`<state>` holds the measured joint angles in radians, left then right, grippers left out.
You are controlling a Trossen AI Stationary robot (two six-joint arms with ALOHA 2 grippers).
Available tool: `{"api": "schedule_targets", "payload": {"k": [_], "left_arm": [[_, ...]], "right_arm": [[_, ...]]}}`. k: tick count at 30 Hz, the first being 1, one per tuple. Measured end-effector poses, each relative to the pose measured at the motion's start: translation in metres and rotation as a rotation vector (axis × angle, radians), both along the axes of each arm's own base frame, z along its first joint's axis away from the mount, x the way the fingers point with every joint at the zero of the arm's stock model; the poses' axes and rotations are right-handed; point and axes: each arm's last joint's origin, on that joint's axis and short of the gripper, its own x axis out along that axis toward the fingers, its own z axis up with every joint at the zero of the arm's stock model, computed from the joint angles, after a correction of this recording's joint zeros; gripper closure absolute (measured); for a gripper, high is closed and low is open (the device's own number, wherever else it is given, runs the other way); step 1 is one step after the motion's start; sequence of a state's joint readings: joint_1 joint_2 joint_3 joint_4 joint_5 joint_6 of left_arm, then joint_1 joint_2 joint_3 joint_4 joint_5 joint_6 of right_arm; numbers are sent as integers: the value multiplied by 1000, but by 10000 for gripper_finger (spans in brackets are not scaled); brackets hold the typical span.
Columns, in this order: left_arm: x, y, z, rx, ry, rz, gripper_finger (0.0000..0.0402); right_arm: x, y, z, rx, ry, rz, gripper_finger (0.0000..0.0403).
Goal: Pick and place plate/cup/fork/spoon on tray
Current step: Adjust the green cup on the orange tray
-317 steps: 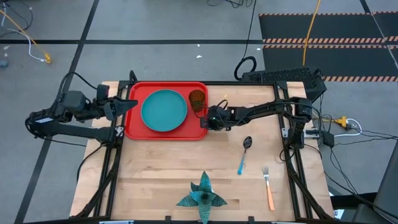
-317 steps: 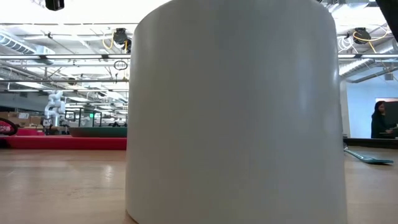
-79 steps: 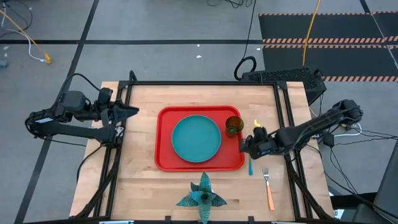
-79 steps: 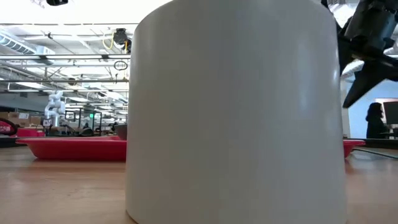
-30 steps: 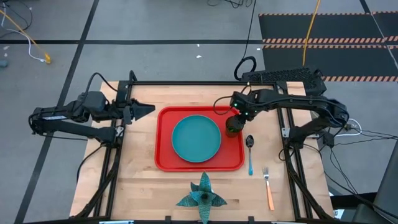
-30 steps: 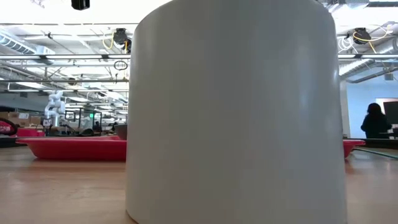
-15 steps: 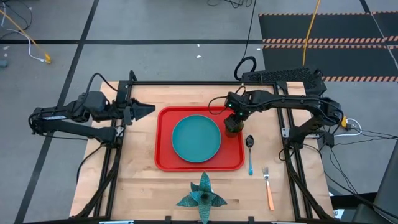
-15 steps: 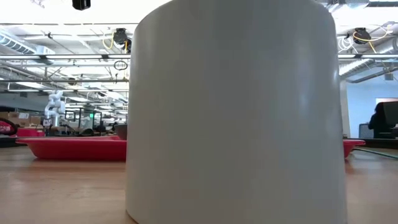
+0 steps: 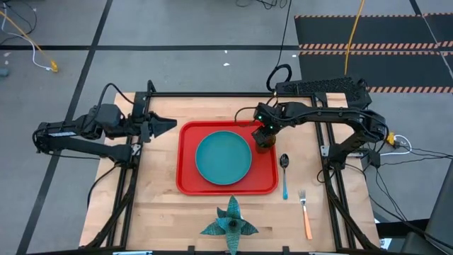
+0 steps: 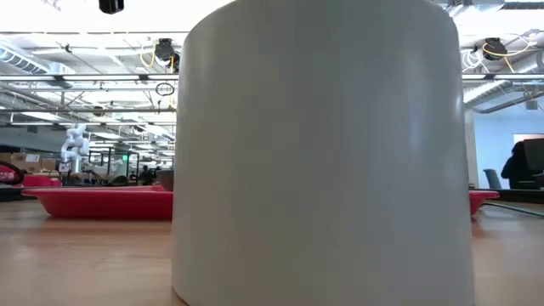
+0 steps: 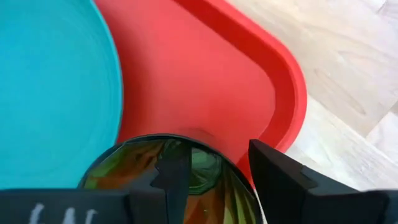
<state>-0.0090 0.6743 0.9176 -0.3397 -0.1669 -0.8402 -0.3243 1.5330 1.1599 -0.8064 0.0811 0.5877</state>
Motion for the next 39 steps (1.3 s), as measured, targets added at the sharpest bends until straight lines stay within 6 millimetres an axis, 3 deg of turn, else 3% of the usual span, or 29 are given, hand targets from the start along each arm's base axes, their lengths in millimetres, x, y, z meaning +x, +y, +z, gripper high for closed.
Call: {"api": "schedule_targets", "payload": {"k": [18, 39], "left_arm": [[0, 0, 0, -7, -1, 1, 238], [0, 0, 0, -19, -4, 2, 238]], "right_arm": [[3, -15, 3, -95, -64, -88, 250], [-5, -30, 3, -158, -19, -152, 250]]}}
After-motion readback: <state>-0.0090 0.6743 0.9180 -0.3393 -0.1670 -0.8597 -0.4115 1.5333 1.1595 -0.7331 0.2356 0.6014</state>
